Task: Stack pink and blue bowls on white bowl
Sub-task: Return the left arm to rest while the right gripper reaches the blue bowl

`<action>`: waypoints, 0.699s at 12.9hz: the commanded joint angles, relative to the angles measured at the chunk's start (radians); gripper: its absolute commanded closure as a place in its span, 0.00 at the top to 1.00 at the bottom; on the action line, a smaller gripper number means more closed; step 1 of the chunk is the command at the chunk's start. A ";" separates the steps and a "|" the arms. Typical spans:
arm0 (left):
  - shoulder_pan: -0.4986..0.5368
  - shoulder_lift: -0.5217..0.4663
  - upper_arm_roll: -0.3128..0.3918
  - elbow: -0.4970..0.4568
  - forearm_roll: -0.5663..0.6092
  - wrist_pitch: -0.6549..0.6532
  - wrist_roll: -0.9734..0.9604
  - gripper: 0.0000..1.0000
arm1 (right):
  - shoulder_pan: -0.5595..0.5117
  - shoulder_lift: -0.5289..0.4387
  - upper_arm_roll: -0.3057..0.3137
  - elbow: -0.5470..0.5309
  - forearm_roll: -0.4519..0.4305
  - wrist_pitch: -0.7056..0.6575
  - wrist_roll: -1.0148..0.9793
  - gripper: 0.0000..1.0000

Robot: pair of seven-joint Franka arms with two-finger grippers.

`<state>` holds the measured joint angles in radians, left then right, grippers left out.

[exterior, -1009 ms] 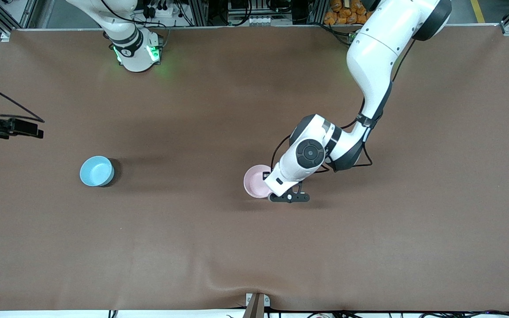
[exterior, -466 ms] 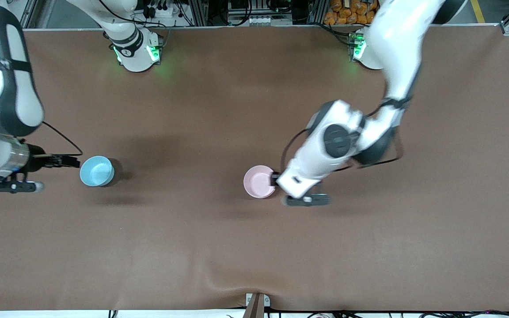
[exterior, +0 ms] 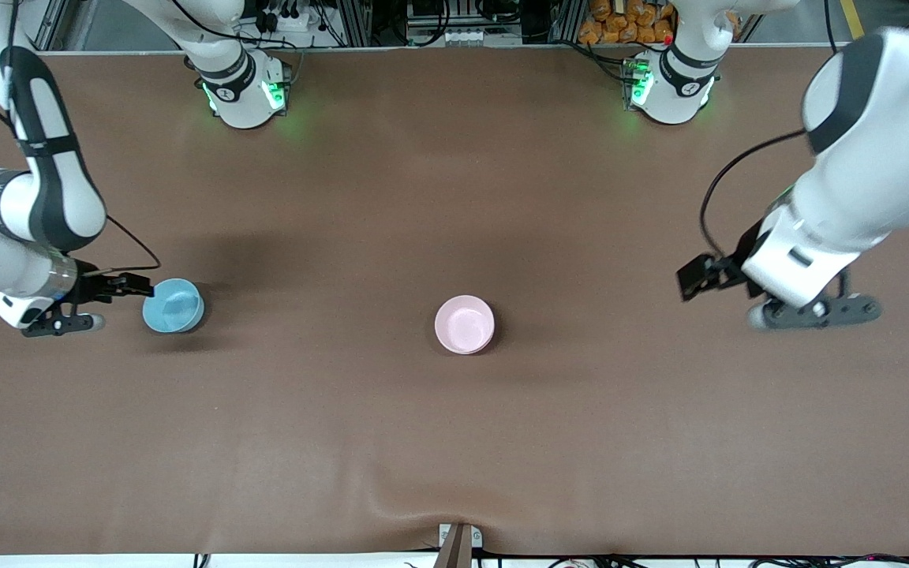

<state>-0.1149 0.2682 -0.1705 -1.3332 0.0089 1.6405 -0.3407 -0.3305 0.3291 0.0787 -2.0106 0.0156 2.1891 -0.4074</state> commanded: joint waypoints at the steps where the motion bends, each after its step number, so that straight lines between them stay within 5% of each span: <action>1: 0.050 -0.105 -0.021 -0.047 0.013 -0.094 0.057 1.00 | -0.045 0.034 0.018 -0.005 -0.008 0.053 -0.082 0.79; 5: 0.099 -0.242 0.009 -0.194 -0.010 -0.104 0.098 1.00 | -0.048 0.079 0.019 -0.014 0.009 0.110 -0.068 0.57; 7: 0.040 -0.334 0.115 -0.314 -0.020 -0.045 0.140 1.00 | -0.050 0.087 0.018 -0.039 0.030 0.150 -0.068 0.54; 9: 0.020 -0.345 0.146 -0.311 -0.018 -0.083 0.105 1.00 | -0.047 0.094 0.018 -0.060 0.030 0.185 -0.068 0.45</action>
<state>-0.0657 -0.0135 -0.0543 -1.5765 0.0025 1.5490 -0.2205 -0.3644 0.4251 0.0847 -2.0297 0.0321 2.3048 -0.4569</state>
